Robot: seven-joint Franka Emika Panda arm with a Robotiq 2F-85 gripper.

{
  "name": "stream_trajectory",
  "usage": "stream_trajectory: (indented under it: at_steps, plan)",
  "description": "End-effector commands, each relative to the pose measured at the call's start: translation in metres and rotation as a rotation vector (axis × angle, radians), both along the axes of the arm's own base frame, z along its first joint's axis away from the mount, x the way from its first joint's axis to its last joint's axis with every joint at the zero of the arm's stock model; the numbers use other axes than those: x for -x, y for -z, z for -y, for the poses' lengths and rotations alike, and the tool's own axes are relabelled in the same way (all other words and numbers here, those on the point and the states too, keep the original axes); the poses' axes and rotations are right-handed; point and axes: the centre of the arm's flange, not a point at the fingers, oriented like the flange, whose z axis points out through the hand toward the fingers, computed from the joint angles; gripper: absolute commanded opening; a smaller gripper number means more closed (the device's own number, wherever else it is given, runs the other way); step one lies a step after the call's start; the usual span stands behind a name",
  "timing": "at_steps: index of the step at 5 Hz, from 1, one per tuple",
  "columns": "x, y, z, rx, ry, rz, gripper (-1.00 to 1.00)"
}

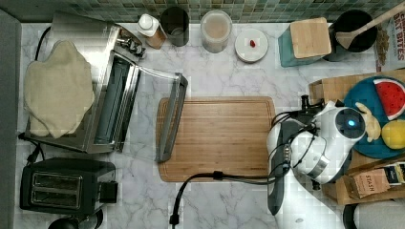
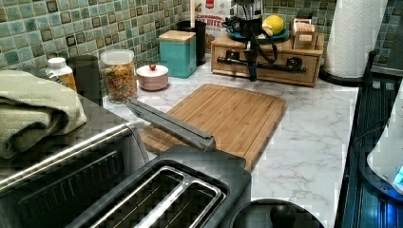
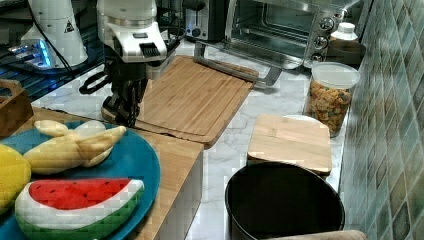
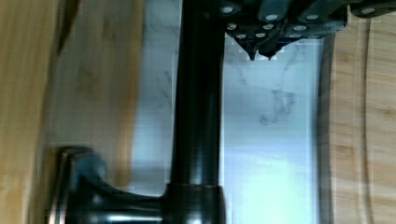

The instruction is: Close the drawer.

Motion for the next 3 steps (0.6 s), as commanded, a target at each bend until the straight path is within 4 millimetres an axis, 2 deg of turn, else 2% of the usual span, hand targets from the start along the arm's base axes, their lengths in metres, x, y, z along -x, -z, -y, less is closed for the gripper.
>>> stream_trajectory:
  at_steps: [1,3]
  plan:
    - [0.0344,-0.1178,0.1421,0.257,0.234,0.25,-1.0]
    - [0.0344,-0.1176,0.1419,0.257,0.234,0.25,-1.0]
